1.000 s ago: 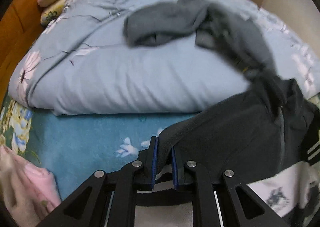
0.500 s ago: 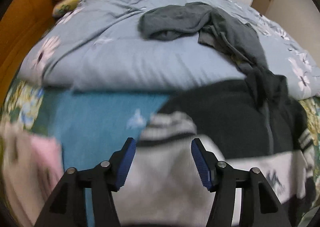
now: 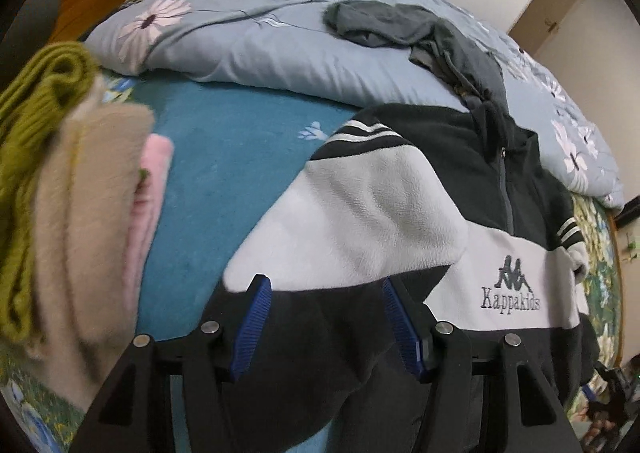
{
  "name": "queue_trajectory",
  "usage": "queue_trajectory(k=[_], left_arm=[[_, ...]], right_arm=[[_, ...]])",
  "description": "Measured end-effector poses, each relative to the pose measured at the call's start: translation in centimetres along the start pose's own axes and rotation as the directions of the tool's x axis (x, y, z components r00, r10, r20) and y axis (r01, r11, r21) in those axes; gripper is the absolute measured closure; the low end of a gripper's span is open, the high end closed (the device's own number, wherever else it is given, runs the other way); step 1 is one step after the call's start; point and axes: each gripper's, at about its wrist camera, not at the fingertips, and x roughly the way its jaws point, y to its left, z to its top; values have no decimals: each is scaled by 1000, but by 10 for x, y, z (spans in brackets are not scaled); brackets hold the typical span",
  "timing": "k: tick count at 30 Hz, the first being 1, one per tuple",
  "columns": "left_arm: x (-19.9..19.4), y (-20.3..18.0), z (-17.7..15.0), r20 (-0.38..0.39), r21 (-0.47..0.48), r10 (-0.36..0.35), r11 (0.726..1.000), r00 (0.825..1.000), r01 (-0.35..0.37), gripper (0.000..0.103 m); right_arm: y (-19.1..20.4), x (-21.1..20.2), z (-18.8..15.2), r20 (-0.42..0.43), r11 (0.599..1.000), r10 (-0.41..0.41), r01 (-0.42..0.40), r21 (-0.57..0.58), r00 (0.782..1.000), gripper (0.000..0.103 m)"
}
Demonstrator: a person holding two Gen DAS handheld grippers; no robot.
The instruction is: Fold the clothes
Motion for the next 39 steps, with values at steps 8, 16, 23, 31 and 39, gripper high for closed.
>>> queue_trajectory(k=[8, 16, 23, 31, 39], left_arm=[[-24, 22, -10, 17, -11, 24, 1000, 1000, -24, 41], [-27, 42, -11, 13, -57, 55, 997, 998, -54, 41], [-24, 42, -9, 10, -68, 54, 996, 999, -53, 41], [-32, 45, -11, 11, -57, 74, 996, 997, -74, 41], [-52, 53, -31, 3, -12, 95, 995, 996, -95, 41]], right_arm=[[10, 31, -5, -30, 976, 61, -53, 213, 998, 45], [36, -49, 82, 220, 993, -99, 84, 77, 970, 80], [132, -122, 143, 400, 966, -74, 165, -199, 914, 80], [309, -57, 29, 140, 759, 128, -6, -652, 982, 80], [417, 64, -127, -225, 633, 157, -273, -725, 962, 80]])
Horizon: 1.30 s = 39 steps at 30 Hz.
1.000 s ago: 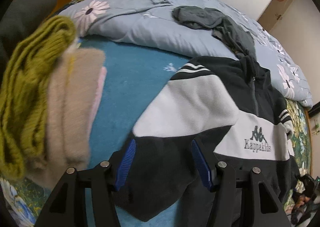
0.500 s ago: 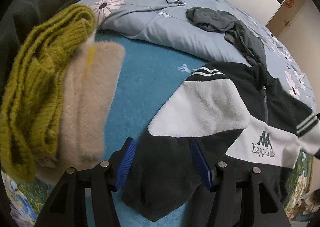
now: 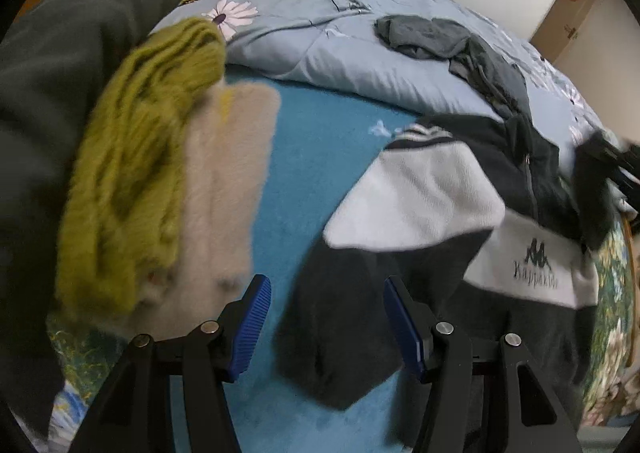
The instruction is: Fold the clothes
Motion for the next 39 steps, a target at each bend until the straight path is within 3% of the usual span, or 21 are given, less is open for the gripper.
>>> queue_trajectory(k=[3, 9, 11, 12, 14, 21, 23, 24, 25, 26, 30, 32, 34, 36, 39], left_arm=[[0, 6, -16, -30, 24, 15, 1000, 999, -14, 40], [22, 25, -40, -134, -14, 50, 999, 990, -52, 40], [29, 29, -46, -152, -14, 68, 997, 986, -71, 40], [32, 30, -49, -158, -12, 77, 997, 984, -80, 40], [38, 32, -52, -167, -7, 89, 996, 982, -92, 40], [67, 31, -68, -229, -55, 40, 997, 973, -54, 40], [68, 31, -70, -201, -69, 25, 997, 979, -40, 42], [68, 30, -71, -187, -69, 16, 997, 982, -29, 50], [68, 30, -71, -172, -70, 7, 997, 985, -19, 60], [68, 29, -70, -164, -65, -9, 998, 986, -2, 78], [41, 13, -65, -98, -11, -10, 1000, 995, 9, 86], [2, 3, -52, -14, 9, -71, 997, 997, 71, 86], [-45, -7, -29, 111, 55, -119, 992, 987, 114, 86], [-88, -8, 1, 242, 97, -116, 991, 963, 95, 86], [-129, 0, 55, 379, 102, -75, 994, 922, 39, 86]], right_arm=[[36, 49, -12, -89, 999, 52, -53, -8, 995, 80], [62, 95, -19, -157, 998, -2, -7, -57, 988, 74], [61, 95, -21, -185, 998, 30, -41, -56, 982, 67], [62, 92, -21, -182, 996, 51, -63, -63, 982, 50], [63, 85, -22, -172, 991, 89, -104, -83, 981, 38], [44, 29, -34, -80, 993, 70, -78, -93, 994, 38], [33, 17, -45, -77, 995, 62, -67, -76, 995, 38], [30, 14, -49, -78, 996, 55, -61, -69, 995, 38], [25, 9, -55, -79, 997, 48, -52, -59, 996, 38], [18, 3, -59, -76, 998, 45, -49, -44, 996, 38], [-9, -24, -71, -55, 998, 51, -49, 27, 997, 38], [-20, -38, -72, -28, 997, 52, -51, 61, 998, 38], [-29, -50, -72, -3, 995, 53, -52, 82, 999, 38], [-38, -60, -70, 19, 994, 50, -52, 98, 999, 38], [-47, -71, -68, 41, 992, 47, -51, 118, 998, 38]])
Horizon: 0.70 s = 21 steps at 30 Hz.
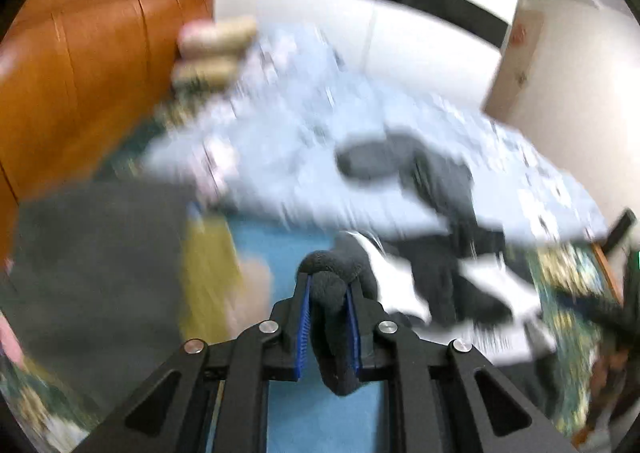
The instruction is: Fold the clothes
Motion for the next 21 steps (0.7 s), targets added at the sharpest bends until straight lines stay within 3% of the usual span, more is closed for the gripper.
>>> queue_trajectory(k=[4, 8, 16, 17, 20, 21], left_arm=[[6, 20, 52, 52, 14, 102, 995, 993, -103, 86], [34, 30, 77, 29, 2, 147, 989, 989, -147, 86], [52, 23, 85, -11, 35, 186, 982, 982, -186, 86], [53, 23, 84, -15, 42, 190, 981, 982, -189, 86], [55, 24, 84, -22, 68, 205, 977, 979, -203, 86], [57, 24, 84, -26, 71, 208, 976, 978, -206, 86]], right_arm=[[-9, -9, -1, 14, 1000, 1, -1, 9, 1000, 38], [-20, 2, -5, -30, 1000, -2, 3, 16, 1000, 38], [13, 95, 5, -177, 999, 20, -24, -22, 984, 38], [19, 110, 9, -183, 1000, 8, -14, -28, 983, 40], [28, 139, 18, -177, 996, -77, 69, -50, 981, 67], [30, 150, 21, -187, 994, -105, 96, -56, 977, 68]])
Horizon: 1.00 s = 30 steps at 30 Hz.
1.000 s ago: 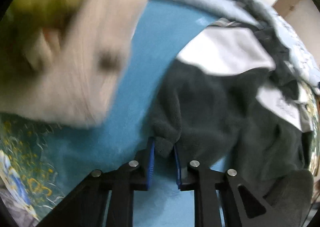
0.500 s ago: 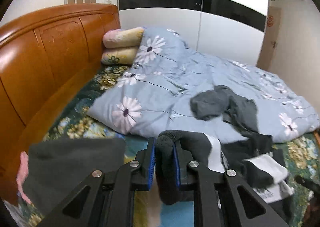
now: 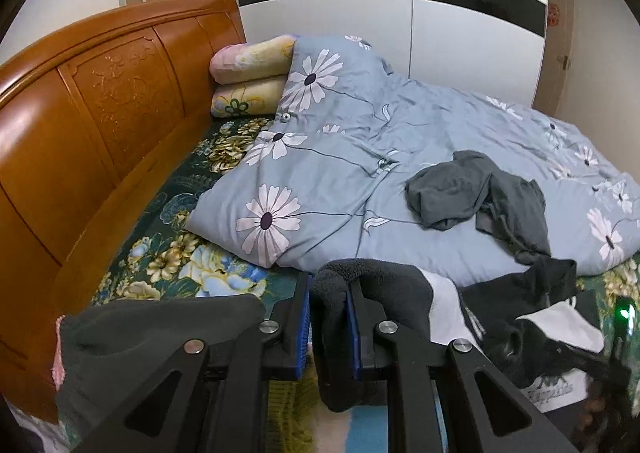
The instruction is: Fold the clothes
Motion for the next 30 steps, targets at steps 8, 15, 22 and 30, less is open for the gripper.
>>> queue_trajectory(k=[8, 15, 22, 30], left_arm=[[17, -6, 2, -34, 13, -4, 1000, 999, 5, 86], [15, -26, 10, -44, 55, -72, 996, 996, 74, 86], [-15, -125, 33, -71, 182, -379, 905, 923, 385, 86], [-19, -322, 17, -260, 235, -647, 678, 717, 696, 86]], right_arm=[[49, 64, -3, -150, 989, 44, -64, -135, 988, 76], [69, 70, -20, -191, 970, 92, -132, -205, 977, 76], [-6, -24, -4, 52, 984, 174, -171, -50, 983, 76], [-129, -107, -36, 196, 973, 45, -87, 213, 980, 76]])
